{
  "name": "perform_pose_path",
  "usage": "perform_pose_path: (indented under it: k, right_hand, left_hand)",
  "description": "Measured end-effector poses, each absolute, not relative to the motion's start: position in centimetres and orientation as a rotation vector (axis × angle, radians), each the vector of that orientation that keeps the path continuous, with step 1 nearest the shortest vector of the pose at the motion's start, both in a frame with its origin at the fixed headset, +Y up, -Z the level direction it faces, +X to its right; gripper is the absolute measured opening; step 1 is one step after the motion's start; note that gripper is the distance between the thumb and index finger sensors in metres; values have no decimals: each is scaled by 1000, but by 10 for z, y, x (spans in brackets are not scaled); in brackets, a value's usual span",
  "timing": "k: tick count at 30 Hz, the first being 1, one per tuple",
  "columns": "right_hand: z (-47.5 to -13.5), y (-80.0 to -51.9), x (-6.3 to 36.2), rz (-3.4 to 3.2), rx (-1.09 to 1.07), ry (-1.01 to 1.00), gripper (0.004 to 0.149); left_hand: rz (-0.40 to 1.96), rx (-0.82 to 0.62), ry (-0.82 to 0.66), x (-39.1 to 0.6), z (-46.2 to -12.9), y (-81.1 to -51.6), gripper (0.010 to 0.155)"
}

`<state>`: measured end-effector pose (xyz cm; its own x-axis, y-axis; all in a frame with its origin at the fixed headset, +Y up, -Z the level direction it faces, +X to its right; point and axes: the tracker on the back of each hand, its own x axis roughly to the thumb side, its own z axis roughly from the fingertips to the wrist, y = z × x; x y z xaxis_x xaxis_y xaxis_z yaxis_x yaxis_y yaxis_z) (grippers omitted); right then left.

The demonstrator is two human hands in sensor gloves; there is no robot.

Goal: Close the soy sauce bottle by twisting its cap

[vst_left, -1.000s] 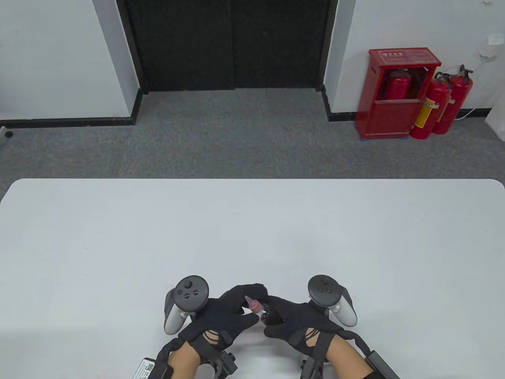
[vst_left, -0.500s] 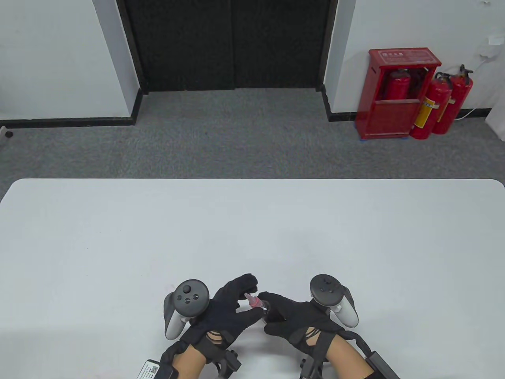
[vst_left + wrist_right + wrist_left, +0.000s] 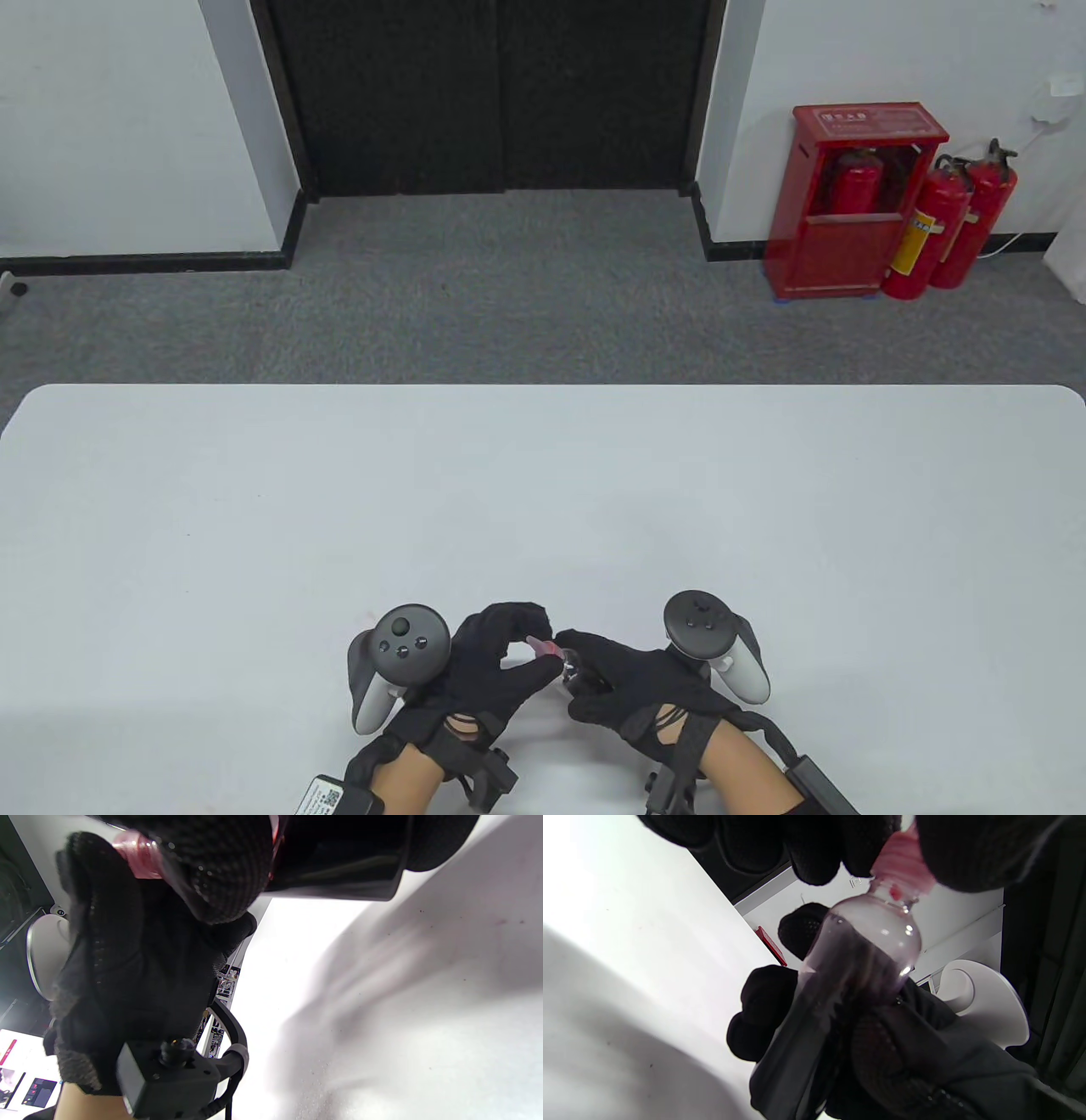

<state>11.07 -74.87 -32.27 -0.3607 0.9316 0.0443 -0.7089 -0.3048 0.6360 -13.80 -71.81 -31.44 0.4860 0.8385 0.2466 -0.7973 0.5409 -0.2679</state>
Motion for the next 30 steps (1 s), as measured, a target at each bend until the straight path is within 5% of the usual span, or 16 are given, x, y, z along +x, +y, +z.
perform_pose_path:
  k: [30]
  right_hand:
    - [-323,-746,113,1868,489,634,76]
  left_hand:
    - [1132,-256,-405,-139,-318,-718,58]
